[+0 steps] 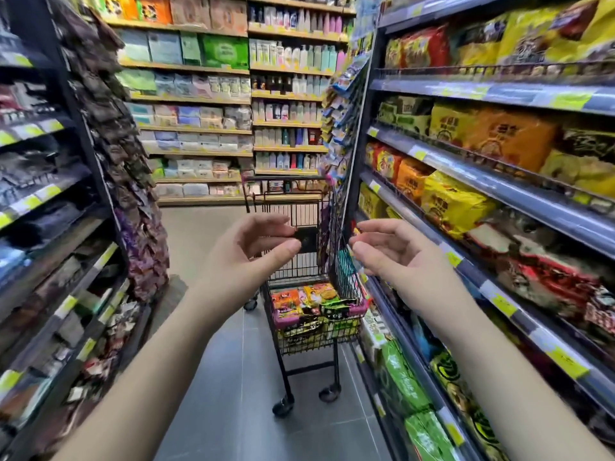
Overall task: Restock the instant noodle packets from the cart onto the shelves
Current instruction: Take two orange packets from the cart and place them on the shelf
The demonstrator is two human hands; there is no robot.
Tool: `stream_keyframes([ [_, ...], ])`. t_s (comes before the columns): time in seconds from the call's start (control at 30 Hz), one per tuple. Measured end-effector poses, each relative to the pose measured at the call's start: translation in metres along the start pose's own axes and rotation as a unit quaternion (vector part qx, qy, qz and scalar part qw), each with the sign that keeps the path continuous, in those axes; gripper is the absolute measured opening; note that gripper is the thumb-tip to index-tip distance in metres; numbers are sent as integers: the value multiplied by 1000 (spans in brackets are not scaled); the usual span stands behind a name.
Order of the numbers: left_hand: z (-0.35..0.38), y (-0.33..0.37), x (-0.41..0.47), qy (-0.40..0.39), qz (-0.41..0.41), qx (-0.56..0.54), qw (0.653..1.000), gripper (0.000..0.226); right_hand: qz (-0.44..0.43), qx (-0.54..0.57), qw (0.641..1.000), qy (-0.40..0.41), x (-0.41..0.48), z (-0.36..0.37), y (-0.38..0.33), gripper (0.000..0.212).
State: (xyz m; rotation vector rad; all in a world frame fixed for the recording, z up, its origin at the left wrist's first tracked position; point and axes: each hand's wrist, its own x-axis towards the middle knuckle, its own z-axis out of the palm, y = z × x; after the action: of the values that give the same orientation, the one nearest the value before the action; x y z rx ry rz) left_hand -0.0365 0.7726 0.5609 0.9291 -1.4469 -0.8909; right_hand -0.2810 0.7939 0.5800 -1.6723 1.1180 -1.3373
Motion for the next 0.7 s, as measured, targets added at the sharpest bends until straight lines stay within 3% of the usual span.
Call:
stream_keyframes([
  [0.23,10,-77,89,10,-26,14,1000,57,25,12,999,-26,100,-1,88,38],
  [0.5,44,-176,246,55,-82,20,995,50,63,55,994,-66,277,-16,205,39],
  [0.7,53,-246,329,78,-142,22,987,52,111,52,987,-104,375,-23,275,26],
])
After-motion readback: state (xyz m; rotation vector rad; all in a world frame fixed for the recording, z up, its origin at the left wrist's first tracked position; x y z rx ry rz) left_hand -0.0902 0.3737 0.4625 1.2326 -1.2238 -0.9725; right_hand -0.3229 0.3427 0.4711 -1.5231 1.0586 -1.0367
